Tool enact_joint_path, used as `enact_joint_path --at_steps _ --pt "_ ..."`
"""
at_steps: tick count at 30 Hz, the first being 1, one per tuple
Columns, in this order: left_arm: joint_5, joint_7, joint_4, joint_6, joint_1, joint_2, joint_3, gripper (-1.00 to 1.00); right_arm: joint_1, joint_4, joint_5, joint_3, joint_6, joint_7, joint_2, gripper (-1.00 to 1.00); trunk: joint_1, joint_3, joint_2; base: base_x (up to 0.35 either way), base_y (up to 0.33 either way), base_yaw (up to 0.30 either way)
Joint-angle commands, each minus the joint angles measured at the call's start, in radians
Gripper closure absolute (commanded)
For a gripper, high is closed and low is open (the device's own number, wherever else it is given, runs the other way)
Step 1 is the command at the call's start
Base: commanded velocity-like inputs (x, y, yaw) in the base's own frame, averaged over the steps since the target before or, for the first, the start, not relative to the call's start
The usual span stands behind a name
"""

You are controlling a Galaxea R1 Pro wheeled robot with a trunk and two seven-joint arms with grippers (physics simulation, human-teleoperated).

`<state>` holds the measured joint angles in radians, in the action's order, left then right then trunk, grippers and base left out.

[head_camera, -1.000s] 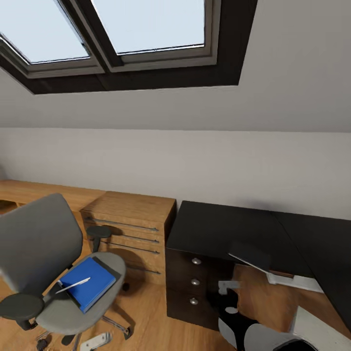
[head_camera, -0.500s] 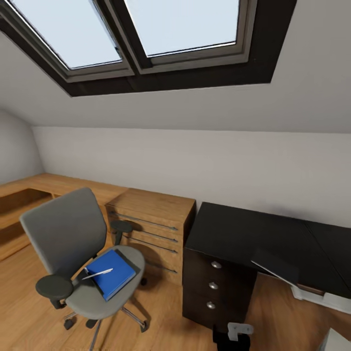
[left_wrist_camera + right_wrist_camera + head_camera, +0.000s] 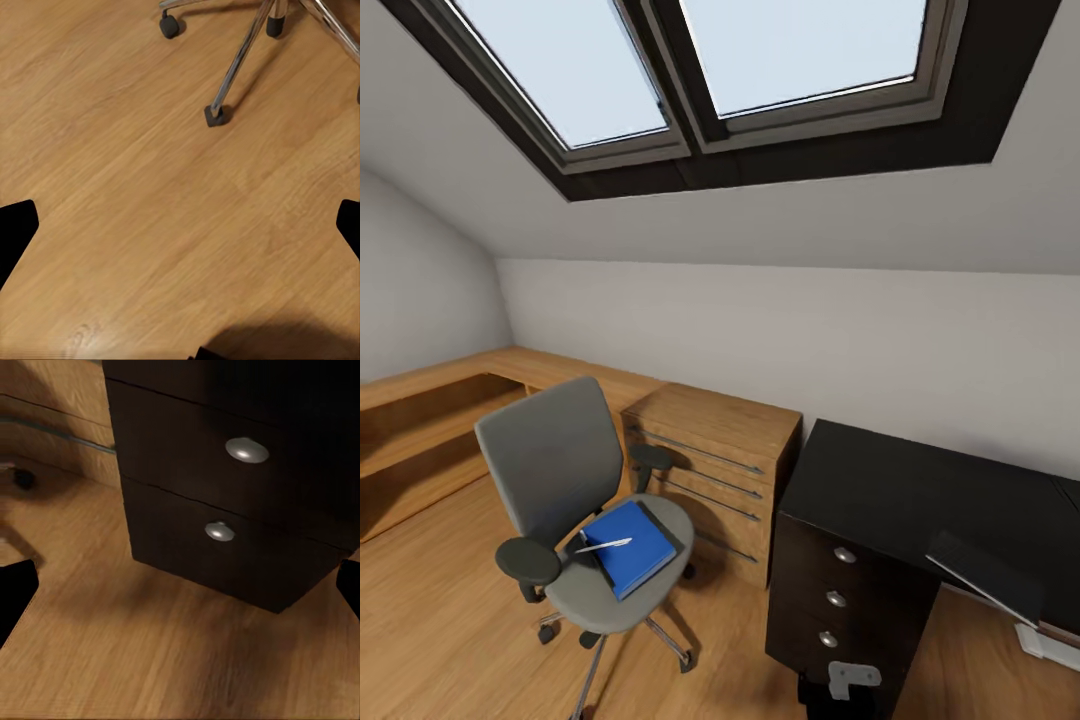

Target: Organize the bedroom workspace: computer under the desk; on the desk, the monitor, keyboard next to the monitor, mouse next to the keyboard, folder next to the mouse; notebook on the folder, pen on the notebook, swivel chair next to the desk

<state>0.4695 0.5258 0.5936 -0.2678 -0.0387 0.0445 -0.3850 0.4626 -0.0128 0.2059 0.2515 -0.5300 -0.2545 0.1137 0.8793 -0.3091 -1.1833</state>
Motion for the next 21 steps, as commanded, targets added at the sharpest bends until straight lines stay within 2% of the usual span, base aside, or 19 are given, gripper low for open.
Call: enact_joint_path --at_steps 1,3,7,14,21 --pt "0.011 0.006 0.002 -0.006 0.0 0.002 -0.008 -1.0 -0.003 -0.004 0.005 0.011 -0.003 0.01 -0.032 -1.0 0.0 -0.001 -0.001 0.0 0.0 0.033" --pt "0.011 0.006 0.002 -0.007 0.0 0.002 -0.008 -1.0 -0.006 -0.004 0.006 0.012 -0.003 0.028 -0.049 -1.0 0.0 -0.001 -0.001 0.0 0.0 0.022" --pt "0.011 0.007 0.002 -0.007 0.0 0.002 -0.008 -1.0 -0.009 -0.004 0.006 0.012 -0.003 0.05 -0.065 -1.0 0.0 -0.001 -0.001 0.0 0.0 0.008" --pt "0.011 0.007 0.002 -0.006 0.0 0.0 -0.008 -1.0 -0.01 -0.004 0.003 0.014 -0.031 0.055 -0.065 -1.0 0.0 -0.001 -0.001 0.0 0.0 0.001" --pt "0.011 0.007 0.002 -0.005 0.0 0.002 -0.008 -1.0 -0.01 -0.004 0.004 0.016 -0.042 0.055 -0.051 -1.0 0.0 -0.001 -0.001 0.0 0.0 0.245"
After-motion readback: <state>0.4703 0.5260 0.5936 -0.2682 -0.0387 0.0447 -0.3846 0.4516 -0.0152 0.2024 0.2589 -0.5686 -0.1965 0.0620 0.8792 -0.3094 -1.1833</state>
